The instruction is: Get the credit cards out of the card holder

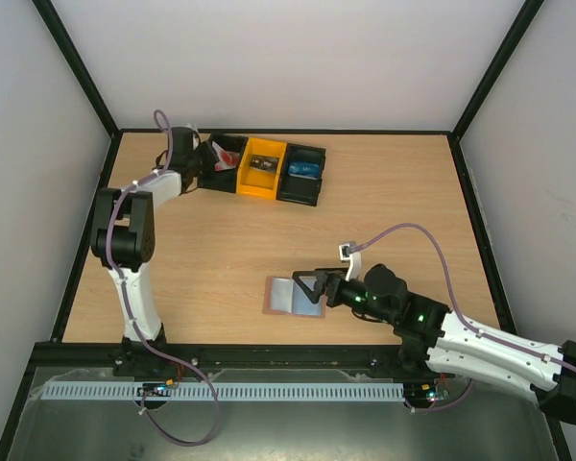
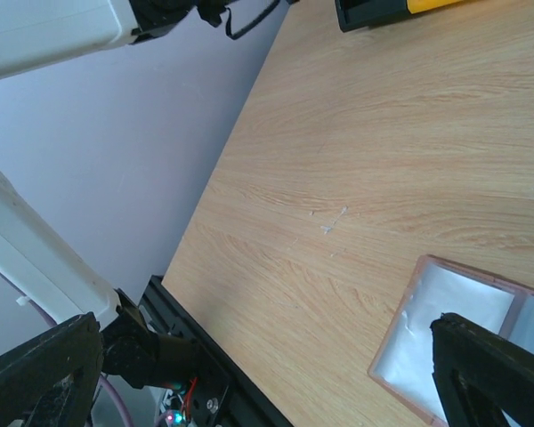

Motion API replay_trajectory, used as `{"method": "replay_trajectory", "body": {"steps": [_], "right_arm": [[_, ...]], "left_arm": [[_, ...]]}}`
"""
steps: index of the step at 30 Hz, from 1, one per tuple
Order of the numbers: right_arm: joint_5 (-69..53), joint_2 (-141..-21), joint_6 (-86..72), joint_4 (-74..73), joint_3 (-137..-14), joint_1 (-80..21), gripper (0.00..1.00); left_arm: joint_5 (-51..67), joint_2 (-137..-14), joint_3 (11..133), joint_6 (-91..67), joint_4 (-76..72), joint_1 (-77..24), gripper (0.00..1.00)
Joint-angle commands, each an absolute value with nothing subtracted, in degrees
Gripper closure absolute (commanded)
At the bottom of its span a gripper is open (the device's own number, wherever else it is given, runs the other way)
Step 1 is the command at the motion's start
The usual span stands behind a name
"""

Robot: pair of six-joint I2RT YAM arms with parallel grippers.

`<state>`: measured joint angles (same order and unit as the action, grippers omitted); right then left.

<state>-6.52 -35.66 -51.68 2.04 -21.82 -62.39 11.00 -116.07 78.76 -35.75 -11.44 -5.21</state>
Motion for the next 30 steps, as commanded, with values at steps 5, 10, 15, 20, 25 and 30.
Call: {"method": "replay_trajectory", "body": {"steps": [5,10,15,20,25,30], "right_arm": [[-4.7,-38.5,-50.8,4.3,-24.7,-62.8,0.02],[-4.7,-41.0,-50.0,4.6,-26.2,-62.8,0.02],[-4.7,-42.0,-50.2,5.2,-26.3,-62.8,0.02],[-4.5,-43.0,-49.9,5.5,-27.2,-62.8,0.02],[-4.3,-43.2,-49.9,5.2,-27.4,-62.8,0.02],[-3.8,-43.0,-50.5,5.3,-26.8,-62.8,0.02]], "left_arm": [[13.4,-121.6,82.4,-35.4,-14.2,-5.9,0.97],[12.7,-123.5,84.2,-35.3,-15.0,-6.2,0.97],[12.0,-125.3,85.7,-34.4,-14.9,-6.4,0.97],[11.4,-127.9,87.7,-33.5,-13.1,-6.6,0.94],[10.7,-128.6,89.7,-32.7,-11.7,-6.8,0.90],[10.1,-128.7,91.7,-32.1,-10.3,-6.9,0.86]]}}
